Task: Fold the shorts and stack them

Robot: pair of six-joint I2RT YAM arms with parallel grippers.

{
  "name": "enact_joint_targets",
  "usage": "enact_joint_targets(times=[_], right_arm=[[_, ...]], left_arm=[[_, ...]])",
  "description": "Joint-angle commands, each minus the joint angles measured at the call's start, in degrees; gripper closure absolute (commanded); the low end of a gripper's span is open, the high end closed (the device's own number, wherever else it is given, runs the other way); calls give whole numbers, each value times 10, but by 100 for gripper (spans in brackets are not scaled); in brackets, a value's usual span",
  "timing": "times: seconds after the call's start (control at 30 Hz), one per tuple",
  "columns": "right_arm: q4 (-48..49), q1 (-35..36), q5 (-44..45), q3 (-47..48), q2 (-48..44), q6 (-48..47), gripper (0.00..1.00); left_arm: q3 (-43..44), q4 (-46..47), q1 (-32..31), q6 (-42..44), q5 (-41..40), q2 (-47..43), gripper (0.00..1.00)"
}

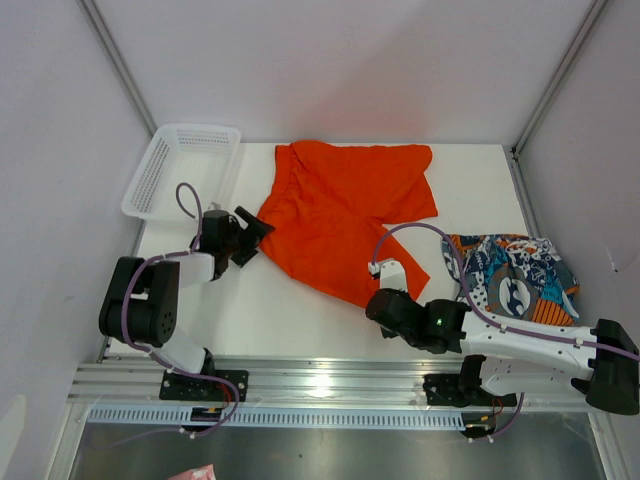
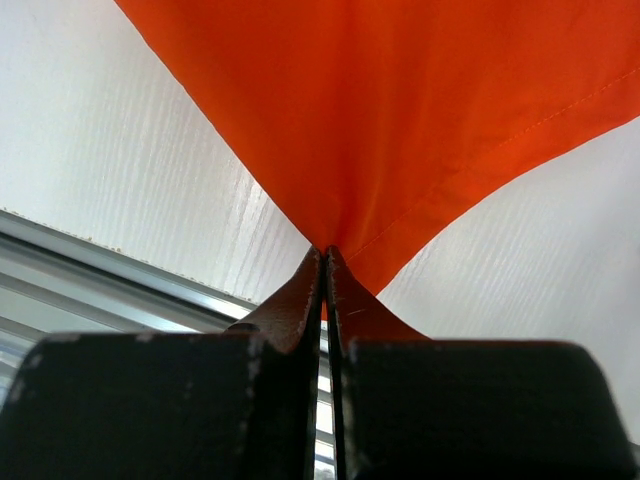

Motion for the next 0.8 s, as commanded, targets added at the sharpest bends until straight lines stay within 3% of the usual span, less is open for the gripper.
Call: enact_joint_targets(times=[0.0, 0.43, 0.77], right_arm=[[-13, -1, 2, -3, -4, 25, 100], [-13, -1, -6, -5, -18, 28, 100], [-43, 37, -11, -10, -44, 66, 100]], left_arm=[[19, 36, 3, -35, 1, 19, 3], [13, 172, -18, -132, -4, 67, 9], [20, 252, -25, -109, -84, 106, 22]])
